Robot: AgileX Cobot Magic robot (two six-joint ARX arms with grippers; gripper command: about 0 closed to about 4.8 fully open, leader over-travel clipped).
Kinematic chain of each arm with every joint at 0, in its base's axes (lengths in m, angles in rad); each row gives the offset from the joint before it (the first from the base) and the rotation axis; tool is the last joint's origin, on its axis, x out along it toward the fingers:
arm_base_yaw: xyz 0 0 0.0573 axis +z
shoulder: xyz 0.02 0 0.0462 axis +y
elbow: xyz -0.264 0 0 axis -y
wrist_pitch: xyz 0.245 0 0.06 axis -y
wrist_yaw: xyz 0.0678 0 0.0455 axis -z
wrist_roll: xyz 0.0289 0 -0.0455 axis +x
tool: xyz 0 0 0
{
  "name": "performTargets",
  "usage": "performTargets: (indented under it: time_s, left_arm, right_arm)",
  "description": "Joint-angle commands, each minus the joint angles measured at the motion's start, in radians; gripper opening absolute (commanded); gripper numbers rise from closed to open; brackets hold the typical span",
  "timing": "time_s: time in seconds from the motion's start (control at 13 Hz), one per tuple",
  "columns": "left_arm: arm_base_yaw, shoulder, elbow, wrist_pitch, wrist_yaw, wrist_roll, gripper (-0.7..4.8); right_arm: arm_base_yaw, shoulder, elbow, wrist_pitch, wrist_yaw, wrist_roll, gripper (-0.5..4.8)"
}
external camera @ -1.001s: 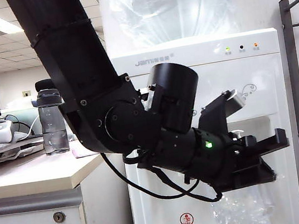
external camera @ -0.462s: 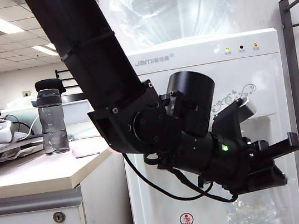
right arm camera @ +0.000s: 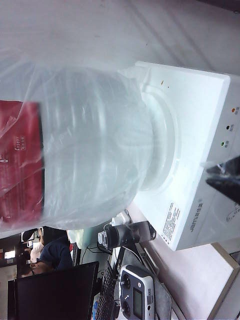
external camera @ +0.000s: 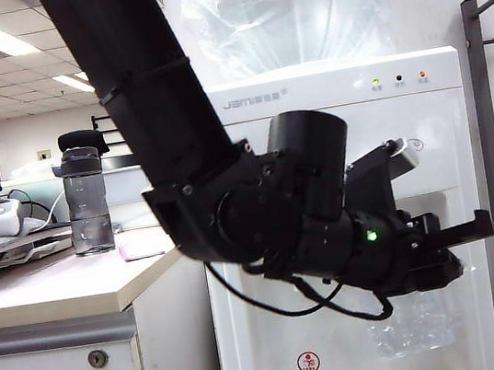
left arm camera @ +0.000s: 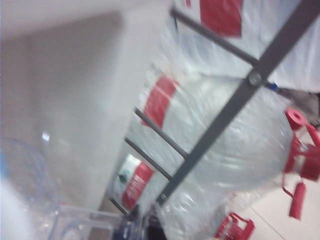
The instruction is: Pick up the plastic mug from the left desk, go to the cold water outlet of the water dispenser, press the vertical switch to get some water, then put the mug back on the desk.
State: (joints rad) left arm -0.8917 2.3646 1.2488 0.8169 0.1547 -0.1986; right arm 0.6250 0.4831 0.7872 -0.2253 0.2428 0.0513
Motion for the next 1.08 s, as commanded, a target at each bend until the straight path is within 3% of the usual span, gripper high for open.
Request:
performTargets:
  time_s: [0.08, 0.38, 0.92, 1.0, 1.08]
  left_arm:
    - [-0.006, -0.007, -0.058, 0.164, -0.002, 0.013, -0.06]
    - [-0.011, -0.005, -0.057, 0.173, -0.002, 0.07, -0.06]
    - [-0.012, 0.005, -0.054, 0.193, -0.001, 0.068, -0.06]
    - [-0.022, 0.005, -0.054, 0.186, 0.031, 0.067, -0.06]
    - [-0.024, 0.005, -0.054, 0.182, 0.036, 0.067, -0.06]
  right_arm:
    - [-0.002, -0.001, 0.004, -0.001, 0.018, 0.001, -0.05]
    - [-0.002, -0.001, 0.004, -0.01, 0.017, 0.008, -0.05]
    - [-0.002, 0.002, 0.004, -0.045, 0.038, 0.037, -0.05]
    - [-0.08, 0.048, 0.003, -0.185, 0.019, 0.159, -0.05]
    - [-0.114, 0.068, 0.003, -0.196, -0.033, 0.159, -0.05]
